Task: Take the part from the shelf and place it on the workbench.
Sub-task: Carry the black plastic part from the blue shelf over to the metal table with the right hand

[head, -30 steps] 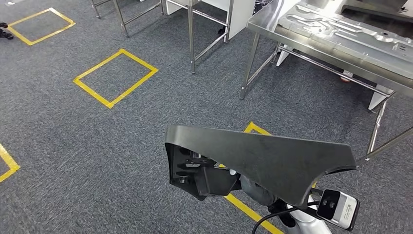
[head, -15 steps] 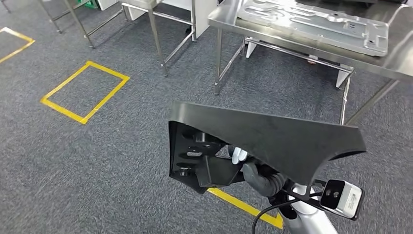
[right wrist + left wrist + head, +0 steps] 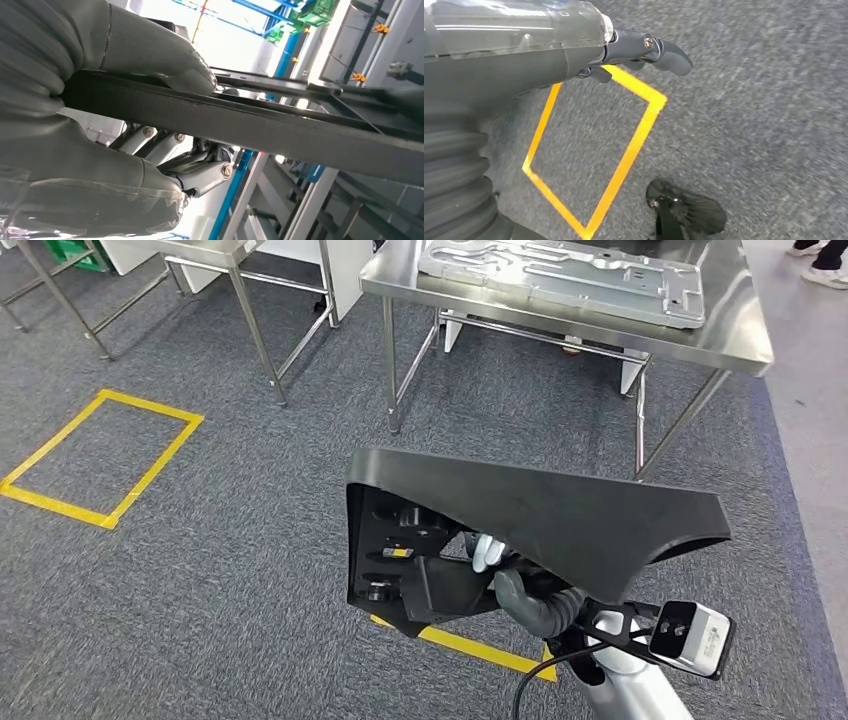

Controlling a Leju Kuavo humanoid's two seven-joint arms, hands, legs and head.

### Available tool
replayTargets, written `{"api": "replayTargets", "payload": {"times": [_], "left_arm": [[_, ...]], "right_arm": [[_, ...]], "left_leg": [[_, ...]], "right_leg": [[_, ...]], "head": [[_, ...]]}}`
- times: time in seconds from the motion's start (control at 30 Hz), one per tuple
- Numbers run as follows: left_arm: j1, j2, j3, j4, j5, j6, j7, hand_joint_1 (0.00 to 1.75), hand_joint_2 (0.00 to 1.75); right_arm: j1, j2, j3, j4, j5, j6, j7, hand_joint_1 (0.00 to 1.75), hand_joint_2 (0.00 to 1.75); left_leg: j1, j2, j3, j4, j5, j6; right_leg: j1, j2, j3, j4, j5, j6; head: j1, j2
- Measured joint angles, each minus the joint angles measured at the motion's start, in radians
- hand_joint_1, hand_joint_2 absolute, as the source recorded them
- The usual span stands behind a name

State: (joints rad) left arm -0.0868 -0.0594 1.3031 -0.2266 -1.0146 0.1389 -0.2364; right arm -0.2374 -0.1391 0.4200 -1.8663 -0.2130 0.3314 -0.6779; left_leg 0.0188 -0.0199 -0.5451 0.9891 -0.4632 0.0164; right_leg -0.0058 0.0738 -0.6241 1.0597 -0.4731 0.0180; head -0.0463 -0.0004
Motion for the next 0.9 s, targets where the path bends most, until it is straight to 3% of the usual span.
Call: {"api": "replayTargets", "payload": {"times": [0.07, 0.1, 0.13, 0.17, 0.23, 0.27, 0.3, 0.37, 0.43, 0.5, 0.57, 0.6, 0.63, 0.67, 0.7, 0.73, 0.8, 0.87, 0.9], "left_arm": [[0.002, -0.001, 0.000, 0.000, 0.000, 0.000, -0.003, 0.00, 1.75], [0.003, -0.001, 0.000, 0.000, 0.000, 0.000, -0.004, 0.00, 1.75], [0.004, -0.001, 0.000, 0.000, 0.000, -0.001, -0.004, 0.00, 1.75], [0.004, -0.001, 0.000, 0.000, 0.001, -0.003, -0.006, 0.00, 1.75], [0.002, -0.001, 0.001, 0.000, 0.006, -0.009, -0.009, 0.00, 1.75], [0.002, -0.001, 0.001, 0.000, 0.010, -0.011, -0.010, 0.00, 1.75], [0.001, -0.001, 0.002, 0.000, 0.013, -0.014, -0.012, 0.00, 1.75], [0.000, -0.001, 0.004, 0.000, 0.017, -0.017, -0.016, 0.00, 1.75], [-0.003, -0.001, 0.008, 0.000, 0.018, -0.019, -0.019, 0.00, 1.75], [-0.005, -0.002, 0.009, 0.000, 0.017, -0.022, -0.020, 0.00, 1.75], [-0.003, -0.002, 0.011, 0.000, 0.013, -0.027, -0.021, 0.00, 1.75], [-0.001, -0.002, 0.012, 0.000, 0.012, -0.029, -0.021, 0.00, 1.75], [0.001, -0.002, 0.013, 0.000, 0.011, -0.031, -0.021, 0.00, 1.75], [0.003, -0.002, 0.014, 0.000, 0.010, -0.033, -0.021, 0.00, 1.75], [0.003, -0.002, 0.015, 0.000, 0.010, -0.035, -0.021, 0.00, 1.75], [0.003, -0.001, 0.015, 0.000, 0.009, -0.037, -0.021, 0.00, 1.75], [0.002, -0.001, 0.015, 0.000, 0.007, -0.039, -0.021, 0.00, 1.75], [0.002, 0.000, 0.015, 0.000, 0.004, -0.041, -0.020, 0.00, 1.75], [0.001, 0.001, 0.015, 0.000, 0.002, -0.044, -0.019, 0.00, 1.75]], "right_arm": [[0.001, -0.002, 0.000, 0.002, 0.001, 0.000, -0.003, 1.73, 1.75], [0.002, -0.003, 0.000, 0.004, 0.001, 0.000, -0.004, 1.73, 1.75], [0.004, -0.004, 0.000, 0.006, 0.001, 0.000, -0.004, 1.73, 1.75], [0.006, -0.004, 0.000, 0.008, 0.001, 0.000, -0.004, 1.73, 1.75], [0.007, -0.005, 0.000, 0.010, 0.002, 0.001, -0.005, 1.73, 1.75], [0.006, -0.006, 0.000, 0.011, 0.002, 0.002, -0.006, 1.73, 1.75], [0.006, -0.006, 0.000, 0.011, 0.003, 0.004, -0.006, 1.73, 1.75], [0.004, -0.006, 0.000, 0.012, 0.005, 0.006, -0.007, 1.73, 1.75], [0.004, -0.005, 0.000, 0.014, 0.008, 0.008, -0.008, 1.73, 1.75], [0.001, -0.004, 0.000, 0.015, 0.014, 0.011, -0.008, 1.73, 1.75], [-0.001, -0.001, 0.000, 0.016, 0.019, 0.011, -0.008, 1.73, 1.75], [-0.001, 0.000, 0.001, 0.017, 0.021, 0.011, -0.008, 1.73, 1.75], [0.000, 0.001, 0.001, 0.018, 0.023, 0.011, -0.008, 1.73, 1.75], [0.002, 0.001, 0.001, 0.019, 0.025, 0.010, -0.008, 1.73, 1.75], [0.003, 0.001, 0.001, 0.019, 0.028, 0.009, -0.009, 1.73, 1.75], [0.003, 0.001, 0.001, 0.020, 0.030, 0.008, -0.010, 1.73, 1.75], [0.004, 0.001, 0.001, 0.020, 0.035, 0.004, -0.013, 1.73, 1.75], [0.004, 0.001, 0.001, 0.019, 0.044, -0.001, -0.015, 1.73, 1.75], [0.005, 0.001, 0.001, 0.019, 0.051, -0.005, -0.016, 1.73, 1.75]], "left_leg": [[-0.001, 0.024, -0.001, -0.003, 0.001, 0.008], [-0.002, 0.036, -0.002, -0.002, 0.000, 0.008], [-0.003, 0.049, -0.002, -0.002, 0.000, 0.008], [-0.003, 0.061, -0.002, -0.002, -0.002, 0.007], [-0.003, 0.082, 0.002, -0.001, -0.005, 0.003], [-0.006, 0.091, 0.004, 0.000, -0.008, -0.001], [-0.008, 0.099, 0.007, 0.001, -0.011, -0.006], [-0.013, 0.117, 0.011, 0.002, -0.016, -0.016], [-0.012, 0.129, 0.016, 0.003, -0.022, -0.028], [-0.008, 0.094, 0.003, 0.045, -0.054, -0.038], [-0.005, 0.043, -0.052, 0.168, -0.121, -0.044], [-0.005, 0.033, -0.086, 0.239, -0.149, -0.045], [-0.005, 0.030, -0.112, 0.289, -0.162, -0.046], [-0.005, 0.028, -0.122, 0.302, -0.153, -0.046], [-0.005, 0.027, -0.114, 0.274, -0.125, -0.044], [-0.004, 0.020, -0.089, 0.212, -0.084, -0.042], [-0.001, -0.021, -0.033, 0.077, -0.024, -0.035], [-0.001, -0.050, -0.011, 0.021, -0.011, -0.027], [-0.002, -0.045, -0.011, 0.018, -0.010, -0.022]], "right_leg": [[-0.001, -0.051, -0.062, 0.128, -0.066, 0.005], [-0.003, -0.061, -0.095, 0.195, -0.091, 0.008], [-0.005, -0.065, -0.114, 0.235, -0.100, 0.010], [-0.007, -0.069, -0.114, 0.236, -0.089, 0.012], [-0.007, -0.090, -0.051, 0.121, -0.027, 0.009], [-0.003, -0.116, -0.009, 0.044, -0.001, 0.004], [0.001, -0.136, 0.022, -0.015, 0.017, -0.001], [0.010, -0.150, 0.042, -0.058, 0.021, -0.010], [0.008, -0.124, 0.040, -0.061, 0.026, -0.020], [0.002, -0.102, 0.042, -0.067, 0.030, -0.032], [-0.001, -0.080, 0.044, -0.068, 0.032, -0.039], [0.000, -0.067, 0.043, -0.068, 0.032, -0.041], [0.001, -0.053, 0.044, -0.067, 0.032, -0.042], [0.001, -0.039, 0.044, -0.065, 0.031, -0.041], [0.001, -0.026, 0.046, -0.064, 0.030, -0.041], [0.001, -0.012, 0.047, -0.062, 0.029, -0.039], [0.000, 0.012, 0.046, -0.057, 0.026, -0.032], [-0.001, 0.031, 0.038, -0.053, 0.028, -0.021], [-0.003, 0.039, 0.034, -0.053, 0.030, -0.014]], "head": [[0.000, 0.000], [0.000, 0.000], [0.000, 0.000], [0.000, 0.000], [0.000, 0.000], [0.000, 0.000], [0.000, 0.000], [0.000, 0.000], [0.000, 0.000], [0.000, 0.000], [0.000, 0.000], [0.000, 0.000], [0.000, 0.000], [0.000, 0.000], [0.000, 0.000], [0.000, 0.000], [0.000, 0.000], [0.000, 0.000], [0.000, 0.000]]}}
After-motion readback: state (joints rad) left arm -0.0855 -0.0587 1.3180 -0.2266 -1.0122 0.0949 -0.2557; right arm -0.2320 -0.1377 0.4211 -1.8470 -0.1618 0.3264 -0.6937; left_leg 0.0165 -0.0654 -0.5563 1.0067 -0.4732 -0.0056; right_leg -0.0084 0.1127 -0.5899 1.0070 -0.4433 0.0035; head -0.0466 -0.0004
